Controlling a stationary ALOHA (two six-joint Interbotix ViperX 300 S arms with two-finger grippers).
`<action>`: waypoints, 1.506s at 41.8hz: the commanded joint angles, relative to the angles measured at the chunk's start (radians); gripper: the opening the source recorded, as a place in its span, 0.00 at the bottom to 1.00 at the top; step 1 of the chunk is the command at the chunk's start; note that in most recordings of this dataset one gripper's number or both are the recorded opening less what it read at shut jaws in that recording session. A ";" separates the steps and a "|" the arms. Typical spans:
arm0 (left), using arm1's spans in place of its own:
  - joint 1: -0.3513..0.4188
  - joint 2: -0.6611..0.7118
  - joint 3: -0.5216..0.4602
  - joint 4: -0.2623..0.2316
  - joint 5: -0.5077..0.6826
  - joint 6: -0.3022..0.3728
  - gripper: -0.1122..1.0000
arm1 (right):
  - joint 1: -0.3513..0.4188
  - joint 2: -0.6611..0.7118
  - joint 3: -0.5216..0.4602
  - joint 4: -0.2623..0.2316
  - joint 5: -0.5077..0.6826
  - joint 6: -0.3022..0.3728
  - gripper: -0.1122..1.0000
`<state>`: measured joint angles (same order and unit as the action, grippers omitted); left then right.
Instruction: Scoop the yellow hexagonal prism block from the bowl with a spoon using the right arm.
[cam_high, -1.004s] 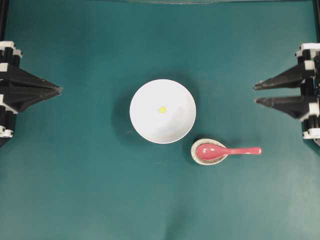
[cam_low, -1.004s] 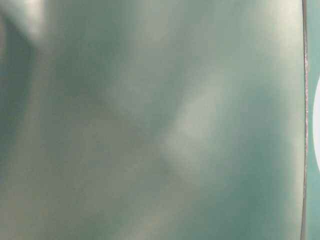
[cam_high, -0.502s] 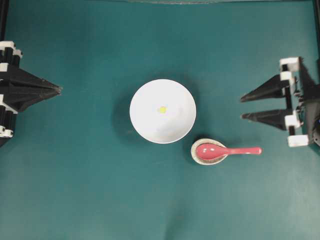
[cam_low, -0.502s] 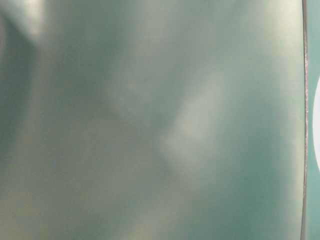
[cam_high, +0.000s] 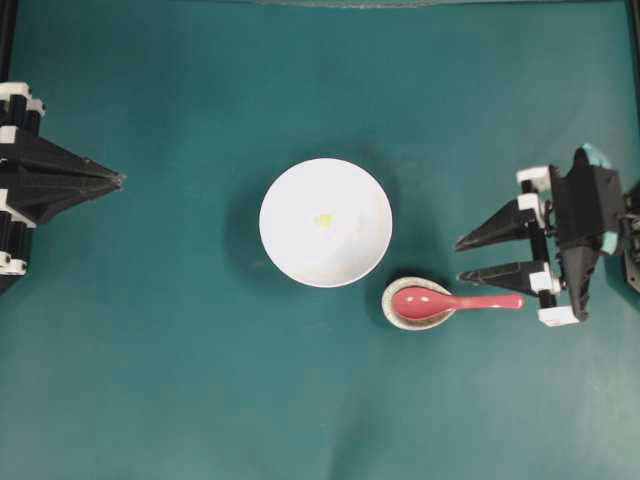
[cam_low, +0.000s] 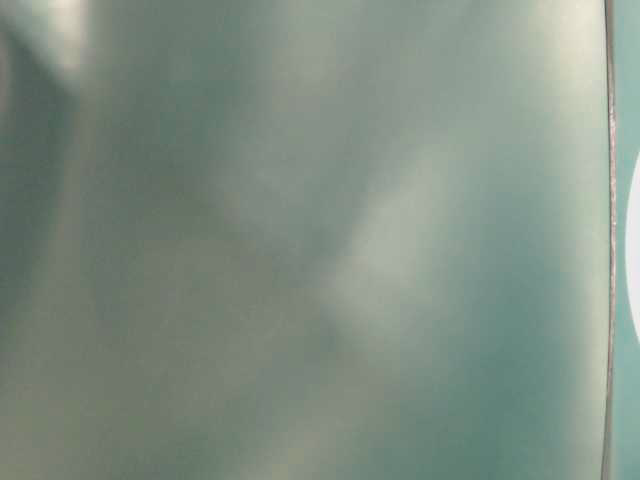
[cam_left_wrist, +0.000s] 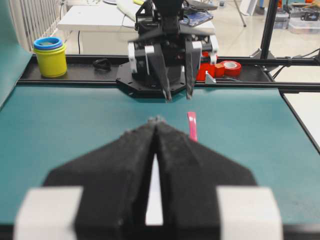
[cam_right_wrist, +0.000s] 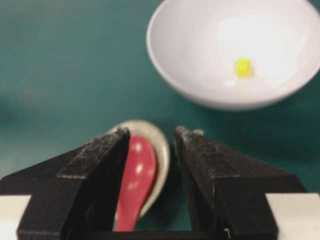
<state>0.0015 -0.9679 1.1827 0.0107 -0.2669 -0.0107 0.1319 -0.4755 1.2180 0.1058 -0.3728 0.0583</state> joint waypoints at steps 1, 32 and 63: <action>0.000 0.011 -0.023 0.002 -0.008 -0.002 0.10 | 0.017 0.034 0.003 0.015 -0.058 0.006 0.55; 0.000 0.011 -0.021 0.003 -0.003 0.000 0.10 | 0.233 0.365 0.084 0.225 -0.474 0.011 0.55; 0.000 0.011 -0.021 0.003 -0.002 0.008 0.10 | 0.279 0.449 0.107 0.282 -0.517 0.011 0.54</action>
<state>0.0015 -0.9664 1.1827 0.0107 -0.2638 -0.0061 0.4065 -0.0184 1.3300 0.3866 -0.8836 0.0706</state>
